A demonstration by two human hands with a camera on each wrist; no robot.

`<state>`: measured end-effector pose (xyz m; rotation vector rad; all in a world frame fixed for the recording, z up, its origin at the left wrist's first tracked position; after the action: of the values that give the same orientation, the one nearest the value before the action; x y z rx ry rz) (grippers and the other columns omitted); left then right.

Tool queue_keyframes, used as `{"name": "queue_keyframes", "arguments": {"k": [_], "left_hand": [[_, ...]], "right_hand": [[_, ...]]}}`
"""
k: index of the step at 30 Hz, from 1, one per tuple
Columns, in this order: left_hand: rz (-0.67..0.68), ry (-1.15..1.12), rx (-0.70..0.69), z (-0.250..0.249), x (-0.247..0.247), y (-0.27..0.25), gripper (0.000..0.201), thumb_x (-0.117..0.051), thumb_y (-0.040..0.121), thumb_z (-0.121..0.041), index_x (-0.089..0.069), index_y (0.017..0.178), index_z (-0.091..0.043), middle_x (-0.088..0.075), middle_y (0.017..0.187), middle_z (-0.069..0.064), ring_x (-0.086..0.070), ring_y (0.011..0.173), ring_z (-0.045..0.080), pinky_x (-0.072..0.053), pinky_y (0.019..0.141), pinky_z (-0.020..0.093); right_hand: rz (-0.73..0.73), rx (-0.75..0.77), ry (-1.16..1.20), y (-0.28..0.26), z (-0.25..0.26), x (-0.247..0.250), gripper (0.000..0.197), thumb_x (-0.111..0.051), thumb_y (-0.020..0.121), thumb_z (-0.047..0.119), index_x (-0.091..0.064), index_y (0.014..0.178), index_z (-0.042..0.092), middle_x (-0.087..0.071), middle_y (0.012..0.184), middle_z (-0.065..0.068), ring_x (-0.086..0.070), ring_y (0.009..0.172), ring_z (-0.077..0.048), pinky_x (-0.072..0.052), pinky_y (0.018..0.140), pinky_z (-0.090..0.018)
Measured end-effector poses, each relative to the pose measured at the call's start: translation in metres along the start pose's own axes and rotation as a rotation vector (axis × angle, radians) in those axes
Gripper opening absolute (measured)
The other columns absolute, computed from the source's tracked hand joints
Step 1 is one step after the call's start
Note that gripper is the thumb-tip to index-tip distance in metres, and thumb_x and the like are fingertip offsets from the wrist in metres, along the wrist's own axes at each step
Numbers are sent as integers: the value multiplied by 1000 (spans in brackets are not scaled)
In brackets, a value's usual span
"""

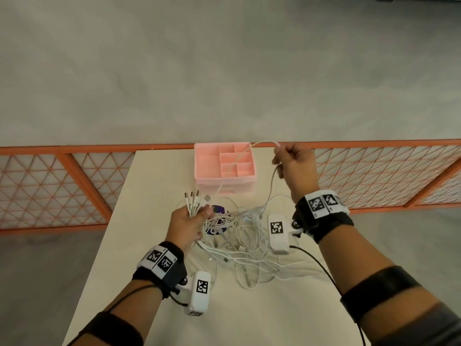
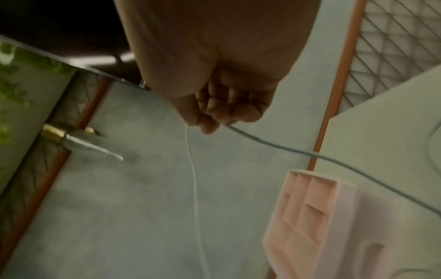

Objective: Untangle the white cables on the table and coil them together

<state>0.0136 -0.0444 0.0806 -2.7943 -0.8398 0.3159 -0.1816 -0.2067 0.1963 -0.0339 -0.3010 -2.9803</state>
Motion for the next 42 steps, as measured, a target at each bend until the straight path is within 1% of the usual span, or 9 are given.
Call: {"name": "queue_keyframes", "arguments": {"k": [5, 9, 14, 17, 21, 28, 32, 37, 42], "left_hand": [[53, -49, -73, -42, -16, 2, 16, -67, 93, -14, -68, 102, 0, -76, 92, 11, -27, 43, 8, -26, 41, 20], [157, -86, -138, -74, -36, -3, 19, -69, 91, -15, -66, 104, -2, -75, 94, 14, -28, 41, 7, -27, 40, 20], [147, -113, -189, -83, -36, -3, 22, -68, 93, -18, -68, 107, -2, -76, 101, 9, -27, 42, 6, -25, 39, 20], [131, -127, -174, -68, -29, -3, 26, -70, 91, -24, -70, 107, -4, -66, 85, 8, -26, 43, 8, -23, 41, 21], [189, -116, -121, -46, -28, -6, 30, -76, 84, -32, -73, 103, -9, -59, 94, 17, -23, 44, 9, -20, 43, 22], [157, 175, -199, -29, -30, -5, 13, -74, 85, -3, -73, 98, -5, -66, 58, -15, -54, 45, -6, -40, 47, 7], [104, 243, -241, -33, -27, 2, 11, -79, 82, -10, -76, 89, -19, -74, 71, -11, -63, 57, -3, -47, 58, 13], [98, 83, -70, -40, -24, 3, 26, -76, 86, -18, -72, 98, 5, -71, 67, -1, -37, 39, 8, -30, 48, 20], [107, 70, -19, -31, -24, 0, 15, -80, 82, -28, -78, 85, -13, -75, 94, 21, -34, 59, 24, -25, 52, 27]], "right_hand": [[426, -156, -195, -32, -35, -25, 6, -69, 89, 12, -70, 93, 8, -73, 77, -9, -61, 58, -16, -45, 55, -28], [635, -56, -218, -60, -40, -58, 11, -74, 86, 13, -73, 96, 9, -73, 83, -11, -61, 60, -13, -48, 58, -24], [594, -42, -204, -60, -28, -69, 14, -68, 89, 11, -71, 77, 5, -70, 67, -10, -59, 55, -17, -49, 57, -31], [555, -21, -78, -52, -3, -68, 15, -66, 92, 10, -68, 82, -1, -67, 69, -13, -56, 52, -16, -44, 52, -21], [481, -23, 59, -32, 28, -61, 17, -64, 92, 6, -65, 93, -12, -64, 70, -15, -52, 50, -18, -40, 50, -25], [468, -4, 301, -20, 69, -57, 9, -60, 95, 6, -66, 90, 0, -61, 68, -12, -50, 52, -19, -39, 51, -27], [393, 68, 367, -15, 77, -53, 9, -62, 93, 6, -64, 91, -3, -57, 65, -9, -49, 54, -19, -40, 53, -27], [209, 7, 376, -5, 50, -39, 9, -64, 93, 11, -63, 84, 7, -58, 63, -5, -50, 53, -17, -40, 52, -27], [367, -188, 106, -26, 0, -43, 27, -72, 88, 28, -65, 92, 2, -60, 71, -1, -52, 54, -13, -44, 55, -28]]}}
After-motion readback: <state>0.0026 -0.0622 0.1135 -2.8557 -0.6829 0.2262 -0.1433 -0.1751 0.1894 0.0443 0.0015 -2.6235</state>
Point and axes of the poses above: each hand's wrist, its own y-axis towards the middle knuckle, its own x-axis out of the back of the hand, z = x × y, the point moved 2 cm from there along y, towards the middle knuckle
